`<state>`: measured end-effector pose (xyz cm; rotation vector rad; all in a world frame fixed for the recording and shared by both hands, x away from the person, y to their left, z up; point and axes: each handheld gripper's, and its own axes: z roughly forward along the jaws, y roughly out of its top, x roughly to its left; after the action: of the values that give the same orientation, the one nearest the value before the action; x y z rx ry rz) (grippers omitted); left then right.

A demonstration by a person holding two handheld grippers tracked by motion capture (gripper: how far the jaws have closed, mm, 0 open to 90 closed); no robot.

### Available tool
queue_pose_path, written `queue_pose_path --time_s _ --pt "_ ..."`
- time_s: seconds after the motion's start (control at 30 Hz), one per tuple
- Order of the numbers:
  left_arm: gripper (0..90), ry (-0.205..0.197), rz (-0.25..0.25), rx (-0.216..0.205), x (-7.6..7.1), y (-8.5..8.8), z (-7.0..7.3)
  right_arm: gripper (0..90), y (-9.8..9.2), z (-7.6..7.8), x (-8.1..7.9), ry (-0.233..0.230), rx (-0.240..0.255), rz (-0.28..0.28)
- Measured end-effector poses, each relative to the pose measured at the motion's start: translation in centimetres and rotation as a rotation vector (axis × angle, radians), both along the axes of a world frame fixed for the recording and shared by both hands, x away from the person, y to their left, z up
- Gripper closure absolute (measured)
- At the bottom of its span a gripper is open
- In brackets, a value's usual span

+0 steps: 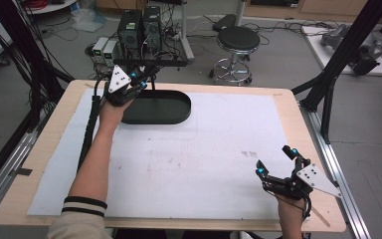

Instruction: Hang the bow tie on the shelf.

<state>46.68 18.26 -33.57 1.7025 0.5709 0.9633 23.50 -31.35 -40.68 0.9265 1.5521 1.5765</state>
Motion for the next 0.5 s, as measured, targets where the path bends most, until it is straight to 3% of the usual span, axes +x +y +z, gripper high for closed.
queue_pose_path --time_s 0.33,0.5 --pt "74.3 0.002 -0.026 -0.013 1.1 -0.4 -0.1 1.4 0.1 0.0 0.1 0.004 -0.004 0.0" --pt "74.2 0.017 -0.027 0.001 1.5 -0.6 -0.7 1.4 -0.1 0.0 0.0 0.002 0.002 -0.004"
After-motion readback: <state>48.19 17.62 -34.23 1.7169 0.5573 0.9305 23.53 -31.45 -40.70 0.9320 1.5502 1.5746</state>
